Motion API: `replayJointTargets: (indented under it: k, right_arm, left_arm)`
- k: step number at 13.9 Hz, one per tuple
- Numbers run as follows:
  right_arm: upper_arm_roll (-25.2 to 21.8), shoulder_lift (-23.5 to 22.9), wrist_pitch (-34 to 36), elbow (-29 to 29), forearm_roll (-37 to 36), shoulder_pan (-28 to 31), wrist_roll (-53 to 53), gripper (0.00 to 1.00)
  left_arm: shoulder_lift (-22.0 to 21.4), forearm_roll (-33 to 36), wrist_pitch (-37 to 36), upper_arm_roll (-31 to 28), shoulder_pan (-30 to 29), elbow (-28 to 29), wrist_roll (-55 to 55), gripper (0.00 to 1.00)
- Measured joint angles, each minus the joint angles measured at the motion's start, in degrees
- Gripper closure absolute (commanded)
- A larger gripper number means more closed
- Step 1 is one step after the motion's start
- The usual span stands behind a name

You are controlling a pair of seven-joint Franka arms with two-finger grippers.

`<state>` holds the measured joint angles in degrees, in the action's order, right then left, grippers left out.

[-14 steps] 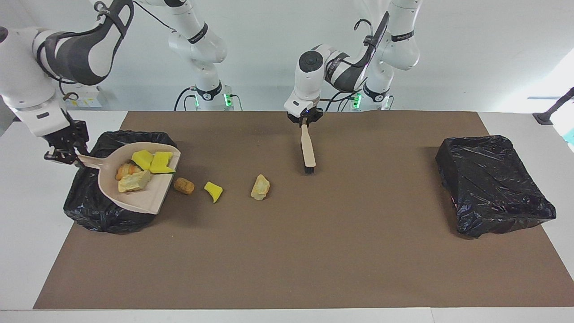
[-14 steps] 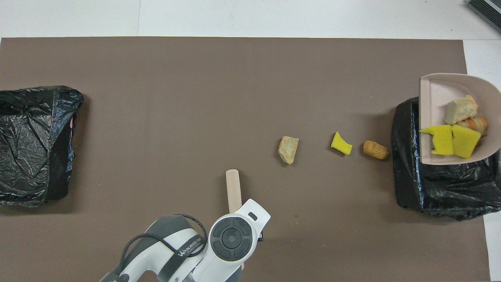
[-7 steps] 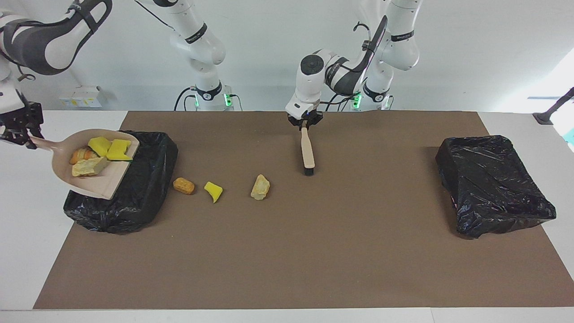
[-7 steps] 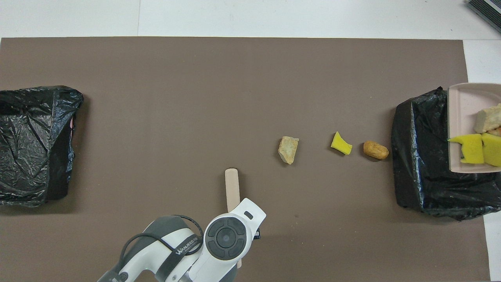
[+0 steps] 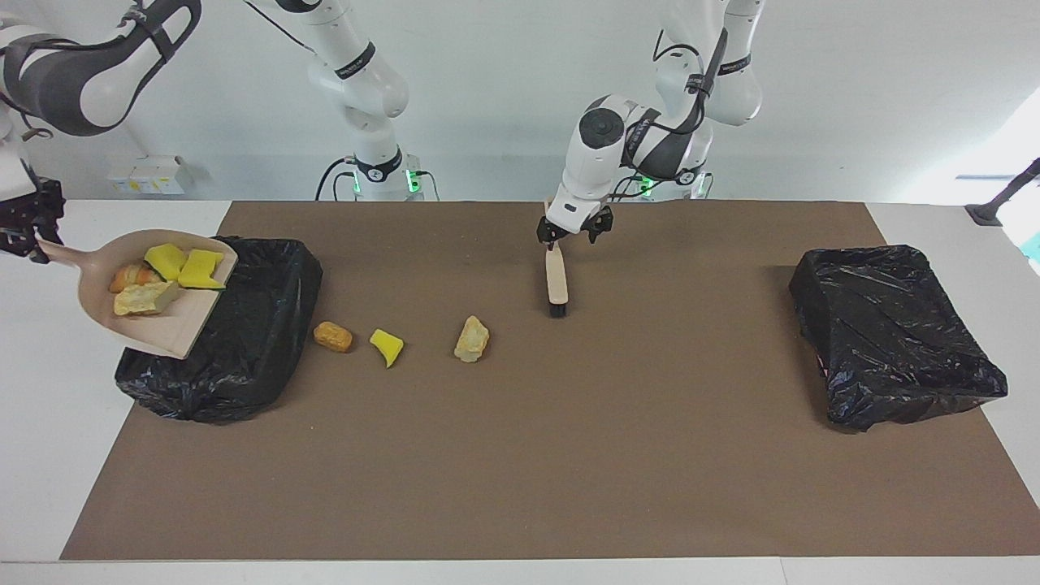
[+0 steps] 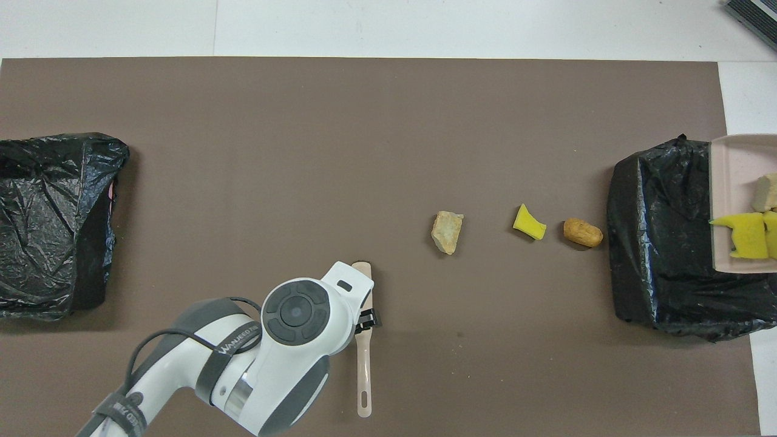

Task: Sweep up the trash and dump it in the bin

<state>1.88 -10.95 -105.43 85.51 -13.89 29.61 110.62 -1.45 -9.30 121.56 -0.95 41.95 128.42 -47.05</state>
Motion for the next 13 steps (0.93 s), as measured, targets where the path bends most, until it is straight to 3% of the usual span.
replayJointTargets:
  k: [8, 13]
  right_arm:
    - [1.1, 0.2, -0.1, -0.1, -10.1, -1.3, -4.8, 1.0]
    - [1.4, 3.2, 0.0, 6.4, -24.1, -9.7, -16.7, 1.0]
  left_arm:
    - [-3.6, 0.8, -2.8, -0.2, -14.9, -0.7, 6.0, 0.0]
    - [-6.0, 1.0, -8.2, -0.3, -24.3, -0.7, 18.5, 0.0]
